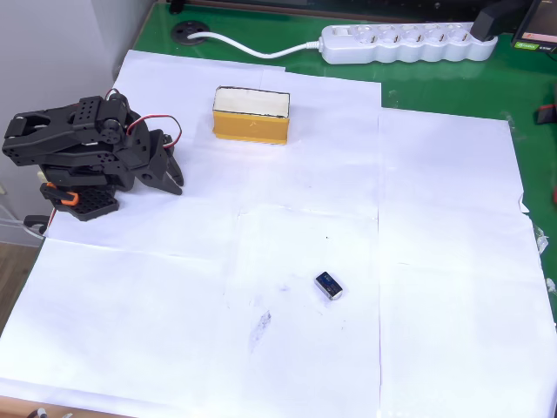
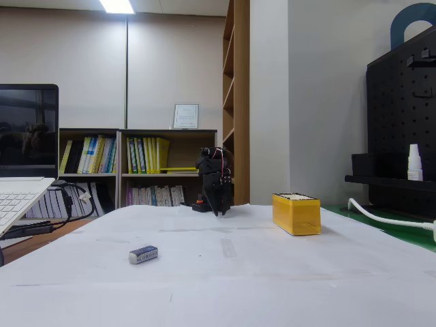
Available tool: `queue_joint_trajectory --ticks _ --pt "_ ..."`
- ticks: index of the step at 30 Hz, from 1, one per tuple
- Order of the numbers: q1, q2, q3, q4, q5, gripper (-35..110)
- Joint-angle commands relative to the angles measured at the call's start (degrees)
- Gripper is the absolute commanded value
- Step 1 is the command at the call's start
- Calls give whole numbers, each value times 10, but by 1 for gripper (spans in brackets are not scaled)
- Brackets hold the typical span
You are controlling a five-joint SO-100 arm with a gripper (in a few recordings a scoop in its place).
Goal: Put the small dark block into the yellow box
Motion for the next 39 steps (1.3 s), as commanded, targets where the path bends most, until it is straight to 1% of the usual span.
queue_joint_trajectory --ticks 1,8,11,13,15,16,19,24,31,34,39 --pt "-4 -7 12 51 -6 0" --pt "-6 -7 12 51 -6 0" --pt "-5 11 12 33 -3 0" --pt "5 54 21 7 -34 0" --pt "16 115 60 -35 -18 0" --pt "24 150 82 -68 8 0" --pt "37 265 191 -87 23 0" --pt "37 451 417 -89 101 0" --pt "96 682 678 -92 134 0" --pt "120 787 780 -94 127 0" --pt "150 927 933 -98 179 0"
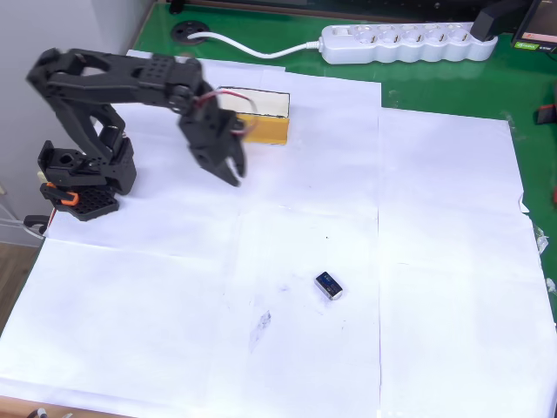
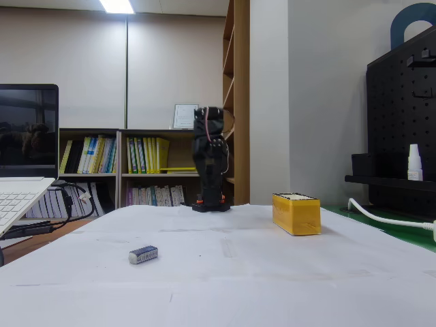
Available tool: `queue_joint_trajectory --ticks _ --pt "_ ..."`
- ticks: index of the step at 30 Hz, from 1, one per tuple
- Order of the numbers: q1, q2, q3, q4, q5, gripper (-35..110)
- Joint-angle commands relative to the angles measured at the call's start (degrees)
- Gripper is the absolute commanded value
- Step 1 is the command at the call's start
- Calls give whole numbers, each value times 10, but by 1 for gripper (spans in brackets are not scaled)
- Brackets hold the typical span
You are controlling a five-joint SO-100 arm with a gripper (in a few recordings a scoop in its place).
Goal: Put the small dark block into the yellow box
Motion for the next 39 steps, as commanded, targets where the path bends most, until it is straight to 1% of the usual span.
queue_joint_trajectory --ticks 1,4,7,10,12,15,19,28,39 --pt "25 74 156 -2 16 0" --pt "38 138 230 -4 17 2" --pt "54 180 272 -17 18 9" --pt "69 224 315 -24 18 13" --pt "77 251 346 -25 32 19" --pt "90 290 381 -25 42 23" --pt "103 335 414 -49 59 24" --pt "116 432 481 -98 54 23" --pt "125 493 528 -107 45 22"
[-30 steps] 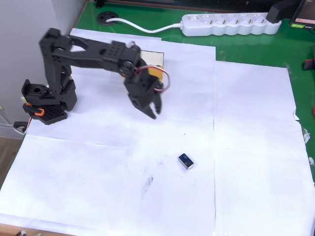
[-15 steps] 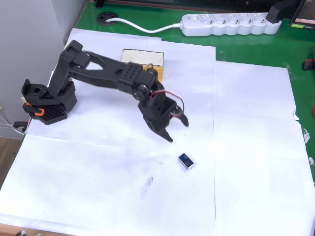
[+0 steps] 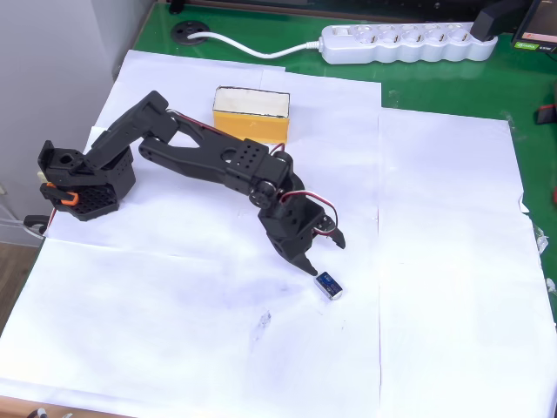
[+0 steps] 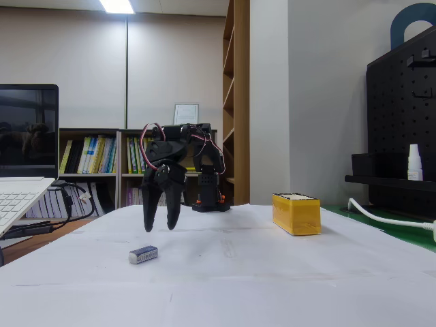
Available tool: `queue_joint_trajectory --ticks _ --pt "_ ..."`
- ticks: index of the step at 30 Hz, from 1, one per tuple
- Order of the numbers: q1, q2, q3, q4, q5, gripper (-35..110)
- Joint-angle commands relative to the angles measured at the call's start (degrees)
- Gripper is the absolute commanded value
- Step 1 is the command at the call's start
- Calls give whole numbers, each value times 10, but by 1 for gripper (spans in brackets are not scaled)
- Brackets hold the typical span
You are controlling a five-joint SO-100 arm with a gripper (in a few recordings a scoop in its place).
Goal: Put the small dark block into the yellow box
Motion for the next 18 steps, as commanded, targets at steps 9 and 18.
queue_joint_trajectory --ticks 9,18 --pt "14 28 81 -25 -25 22" --pt "19 62 103 -36 -44 22"
